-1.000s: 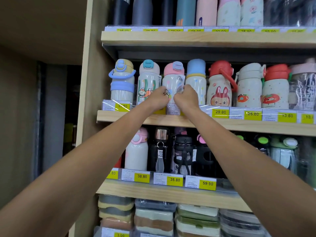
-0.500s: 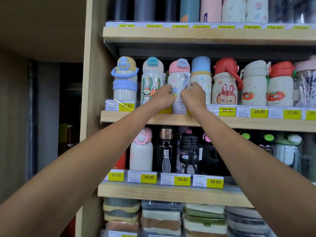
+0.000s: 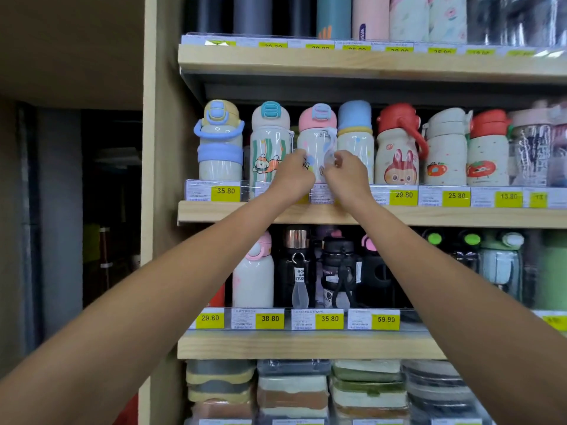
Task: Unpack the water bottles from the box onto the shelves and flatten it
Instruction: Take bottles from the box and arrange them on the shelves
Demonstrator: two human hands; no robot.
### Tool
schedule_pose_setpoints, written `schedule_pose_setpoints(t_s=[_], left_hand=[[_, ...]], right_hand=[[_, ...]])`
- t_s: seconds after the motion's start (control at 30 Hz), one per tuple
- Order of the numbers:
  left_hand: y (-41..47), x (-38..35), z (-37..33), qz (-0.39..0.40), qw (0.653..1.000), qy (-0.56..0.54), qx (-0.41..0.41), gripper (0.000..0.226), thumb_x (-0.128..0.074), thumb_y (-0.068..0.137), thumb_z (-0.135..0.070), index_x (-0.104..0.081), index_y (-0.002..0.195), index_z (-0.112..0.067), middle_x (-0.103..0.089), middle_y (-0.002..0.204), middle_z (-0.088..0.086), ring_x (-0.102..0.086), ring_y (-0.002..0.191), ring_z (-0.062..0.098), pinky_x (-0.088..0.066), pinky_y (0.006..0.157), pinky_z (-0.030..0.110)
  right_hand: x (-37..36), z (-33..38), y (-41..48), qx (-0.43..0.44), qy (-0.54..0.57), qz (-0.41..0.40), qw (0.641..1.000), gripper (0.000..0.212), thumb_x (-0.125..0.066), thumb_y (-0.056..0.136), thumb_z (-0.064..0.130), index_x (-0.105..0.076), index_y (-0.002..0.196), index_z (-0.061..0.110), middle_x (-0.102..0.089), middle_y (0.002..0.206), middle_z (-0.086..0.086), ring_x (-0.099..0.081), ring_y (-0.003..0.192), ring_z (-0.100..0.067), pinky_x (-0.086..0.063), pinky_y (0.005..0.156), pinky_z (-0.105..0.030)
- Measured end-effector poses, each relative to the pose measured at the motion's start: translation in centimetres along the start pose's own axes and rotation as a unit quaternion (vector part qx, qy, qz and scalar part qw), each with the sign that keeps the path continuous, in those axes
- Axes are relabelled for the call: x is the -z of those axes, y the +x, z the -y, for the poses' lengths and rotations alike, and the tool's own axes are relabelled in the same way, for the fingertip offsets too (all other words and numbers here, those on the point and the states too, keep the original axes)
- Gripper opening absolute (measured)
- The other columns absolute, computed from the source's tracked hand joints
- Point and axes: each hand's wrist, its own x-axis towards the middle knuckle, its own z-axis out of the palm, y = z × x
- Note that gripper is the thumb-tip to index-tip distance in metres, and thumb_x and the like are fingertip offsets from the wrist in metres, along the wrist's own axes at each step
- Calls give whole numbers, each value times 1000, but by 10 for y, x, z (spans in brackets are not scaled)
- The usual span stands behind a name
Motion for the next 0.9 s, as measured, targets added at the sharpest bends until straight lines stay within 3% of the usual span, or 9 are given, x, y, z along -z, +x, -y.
schedule_pose_setpoints(t_s=[0.07,0.13,0.23,0.3,0.4,0.53,0.7,0.8,0.9], left_hand=[[-6,-7,-1,-83,995,-50,-19,33,-41,83,8,-52,111,-7,-52,107,7,-49,98,23,-35,73,19],[-14,-15,-6,-140,984,-95,-58,43,-38,84,8,-48,123,-6,-47,127,9,-48,110,17,-32,81,11],[-23,-30,-18,-123,982,-120,-82,44,-35,84,8,-48,124,-6,-48,129,8,-50,114,17,-35,87,16],[-22,-42,-27,-91,989,-88,-72,48,-36,85,6,-46,130,-6,-47,134,9,-47,121,19,-33,91,18],[-15,-54,-38,-31,997,-48,-54,54,-39,85,4,-40,137,-8,-41,142,9,-42,129,20,-28,86,14],[-10,-67,-53,-2,999,-28,-27,57,-40,85,3,-35,141,-7,-38,145,10,-39,131,23,-34,99,26],[0,-76,-57,-1,1000,30,5,49,-42,87,1,-38,136,0,-48,106,0,-42,103,20,-27,60,11],[-1,-72,-56,4,998,59,28,55,-38,88,4,-32,143,-2,-45,139,13,-39,132,27,-37,96,26],[2,-67,-57,29,996,66,42,59,-36,89,3,-29,146,-5,-36,148,13,-36,135,25,-32,105,25]], right_hand=[[6,-2,-5,-4,31,-17,999,14,-45,89,7,-57,82,6,-56,86,-10,-48,82,-27,-32,61,-23],[14,-7,-8,-16,31,-35,999,30,-46,87,5,-59,114,2,-58,117,-13,-52,108,-27,-38,87,-23],[29,-17,-10,-28,23,-51,998,45,-45,87,6,-50,132,3,-50,134,-14,-49,121,-27,-36,98,-29],[42,-26,-8,-29,26,-46,998,41,-44,84,8,-53,125,4,-55,125,-12,-51,114,-27,-39,91,-26],[56,-34,-2,-17,33,-36,999,20,-42,80,7,-53,97,9,-50,85,0,-43,82,-22,-32,56,-19],[67,-40,13,-19,8,26,999,16,-44,83,3,-47,85,19,-39,71,11,-39,76,-18,-31,53,-7],[66,-47,23,-8,27,74,997,33,-41,84,2,-53,114,8,-51,98,-5,-43,92,-18,-33,72,-25],[66,-46,24,-15,16,71,997,17,-39,81,0,-52,87,8,-47,82,-4,-41,82,-22,-28,60,-27],[65,-45,23,-19,26,62,998,16,-39,78,-2,-39,72,12,-38,71,-1,-35,73,-23,-22,46,-23]])
